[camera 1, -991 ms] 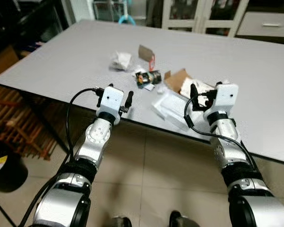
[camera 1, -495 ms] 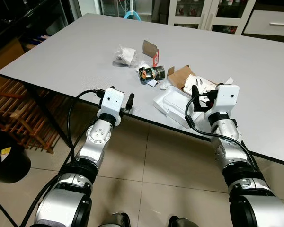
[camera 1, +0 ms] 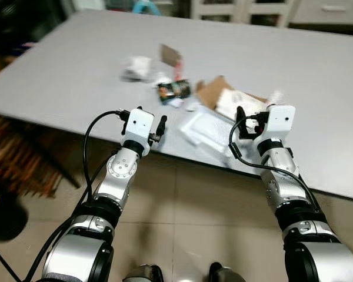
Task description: Picking trash to rubbish bin
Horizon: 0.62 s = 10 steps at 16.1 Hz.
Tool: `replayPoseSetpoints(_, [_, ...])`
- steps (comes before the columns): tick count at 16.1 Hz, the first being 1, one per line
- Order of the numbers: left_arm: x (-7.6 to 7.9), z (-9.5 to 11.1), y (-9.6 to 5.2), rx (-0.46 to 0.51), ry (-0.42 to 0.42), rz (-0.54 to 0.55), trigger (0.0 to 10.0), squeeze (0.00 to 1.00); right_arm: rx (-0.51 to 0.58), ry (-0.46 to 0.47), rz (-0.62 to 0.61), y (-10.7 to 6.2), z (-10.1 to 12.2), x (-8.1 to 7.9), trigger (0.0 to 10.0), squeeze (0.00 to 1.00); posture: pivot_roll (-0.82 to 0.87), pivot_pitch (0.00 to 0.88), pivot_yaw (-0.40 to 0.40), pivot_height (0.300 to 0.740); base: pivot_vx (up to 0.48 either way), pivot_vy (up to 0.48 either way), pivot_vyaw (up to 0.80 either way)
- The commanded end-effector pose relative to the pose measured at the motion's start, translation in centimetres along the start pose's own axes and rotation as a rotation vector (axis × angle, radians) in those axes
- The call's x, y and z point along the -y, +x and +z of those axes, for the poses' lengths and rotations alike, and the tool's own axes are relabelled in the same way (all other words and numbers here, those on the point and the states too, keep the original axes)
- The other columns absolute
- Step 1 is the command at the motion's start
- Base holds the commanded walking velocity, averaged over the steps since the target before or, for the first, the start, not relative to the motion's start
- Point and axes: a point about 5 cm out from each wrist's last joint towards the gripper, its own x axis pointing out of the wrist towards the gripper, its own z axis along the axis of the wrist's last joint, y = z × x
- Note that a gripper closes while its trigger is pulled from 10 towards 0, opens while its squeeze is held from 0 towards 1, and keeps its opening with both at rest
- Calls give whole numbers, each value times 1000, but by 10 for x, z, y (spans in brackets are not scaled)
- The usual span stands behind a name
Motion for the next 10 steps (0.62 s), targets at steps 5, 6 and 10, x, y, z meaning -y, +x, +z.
replayPoseSetpoints(5, [-13, 19, 6, 78, 19, 15, 10000, 0, -14, 22, -9, 1, -1, 1, 10000, 0, -9, 138, 60, 740, 0, 0, -800])
replayPoseSetpoints(6, [-16, 22, 7, 87, 25, 18, 10000, 0, -13, 24, -6, 1, -1, 0, 10000, 0, -8, 137, 61, 740, 0, 0, -800])
replayPoseSetpoints(10, [-19, 24, 8, 91, 35, 16, 10000, 0, -7, 24, -7, 0, -1, -1, 10000, 0, -10, 137, 63, 740, 0, 0, -400])
